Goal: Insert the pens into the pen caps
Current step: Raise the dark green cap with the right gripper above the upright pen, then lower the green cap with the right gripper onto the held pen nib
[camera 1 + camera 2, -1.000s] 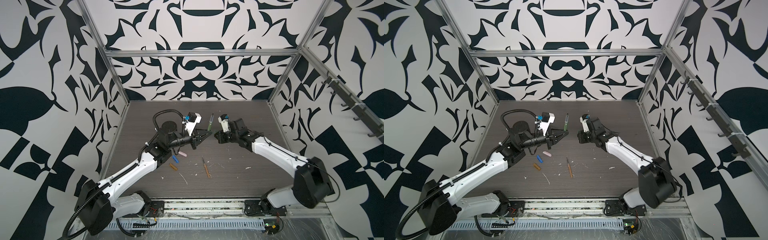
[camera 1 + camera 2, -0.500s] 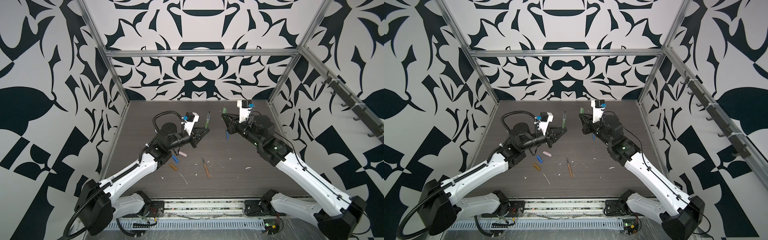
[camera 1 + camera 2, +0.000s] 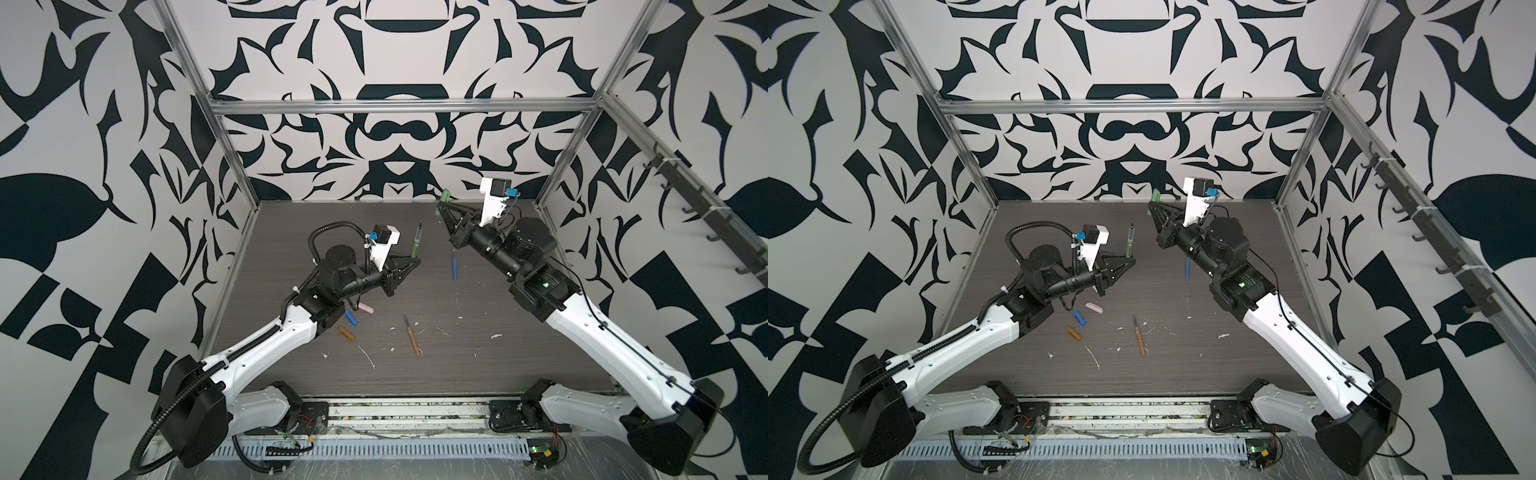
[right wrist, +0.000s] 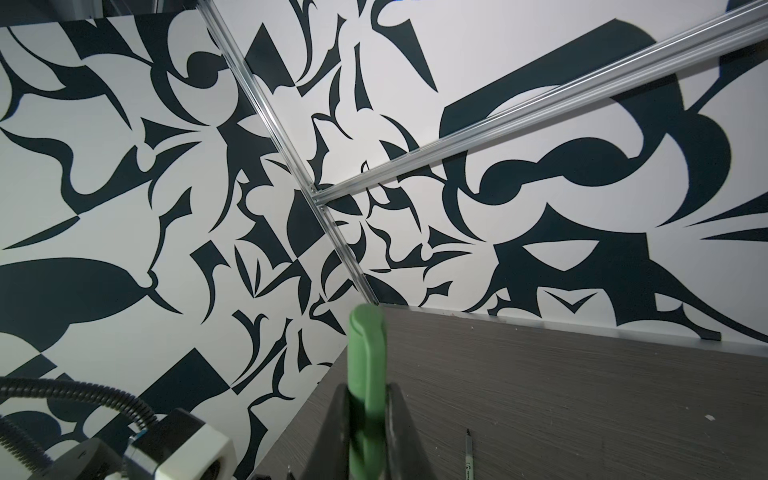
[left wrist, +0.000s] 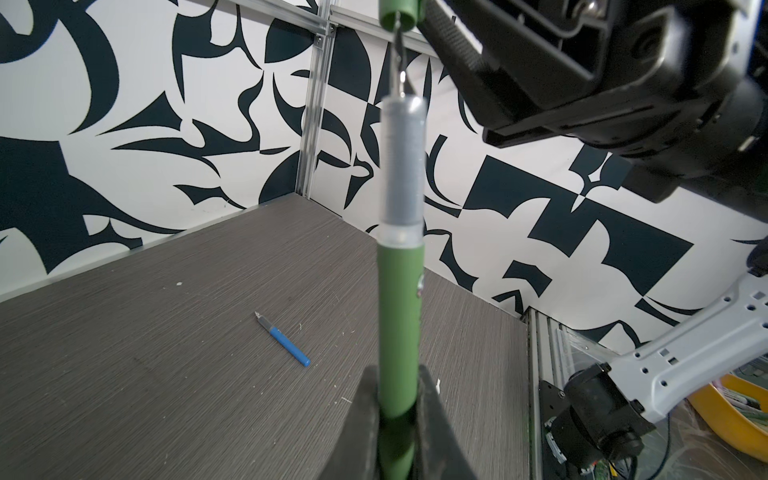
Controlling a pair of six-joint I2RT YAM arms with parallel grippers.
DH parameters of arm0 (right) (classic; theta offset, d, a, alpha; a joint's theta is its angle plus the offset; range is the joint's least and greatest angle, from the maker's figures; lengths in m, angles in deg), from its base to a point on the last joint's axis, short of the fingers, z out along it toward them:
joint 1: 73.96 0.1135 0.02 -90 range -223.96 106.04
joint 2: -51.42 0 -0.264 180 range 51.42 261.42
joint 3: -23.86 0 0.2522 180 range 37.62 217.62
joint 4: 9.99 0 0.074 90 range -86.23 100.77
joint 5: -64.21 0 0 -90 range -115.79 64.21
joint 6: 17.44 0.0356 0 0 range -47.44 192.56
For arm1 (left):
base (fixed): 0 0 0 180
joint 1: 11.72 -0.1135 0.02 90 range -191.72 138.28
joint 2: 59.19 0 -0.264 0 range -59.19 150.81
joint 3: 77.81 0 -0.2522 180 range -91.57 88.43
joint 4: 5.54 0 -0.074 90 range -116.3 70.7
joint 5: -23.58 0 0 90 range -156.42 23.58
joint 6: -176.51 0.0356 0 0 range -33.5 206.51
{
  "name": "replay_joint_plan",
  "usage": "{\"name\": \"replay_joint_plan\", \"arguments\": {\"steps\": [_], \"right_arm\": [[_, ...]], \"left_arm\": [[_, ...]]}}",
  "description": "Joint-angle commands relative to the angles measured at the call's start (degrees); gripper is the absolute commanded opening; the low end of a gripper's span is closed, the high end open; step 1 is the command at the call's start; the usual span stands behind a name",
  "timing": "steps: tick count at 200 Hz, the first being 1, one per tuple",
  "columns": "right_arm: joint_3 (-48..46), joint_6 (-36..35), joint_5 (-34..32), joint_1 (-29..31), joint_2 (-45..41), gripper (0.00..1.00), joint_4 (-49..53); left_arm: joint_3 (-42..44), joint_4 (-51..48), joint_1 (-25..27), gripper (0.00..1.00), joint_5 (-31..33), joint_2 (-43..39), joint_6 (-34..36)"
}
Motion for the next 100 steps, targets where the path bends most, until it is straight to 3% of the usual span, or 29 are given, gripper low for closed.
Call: {"name": "replay_joint_plan", "arguments": {"steps": [1, 100], "right_arm": [[3.27, 0.69, 2.18, 1.04, -0.04, 0.06, -4.20], [1.45, -0.03, 2.14, 2.32, -0.27, 0.05, -2.45]], "left_arm": [[-0.24, 1.80, 0.21, 0.00, -1.27, 0.54, -0.70], [-0.86, 1.46, 0.18, 0.00, -2.60, 1.26, -1.31]]}}
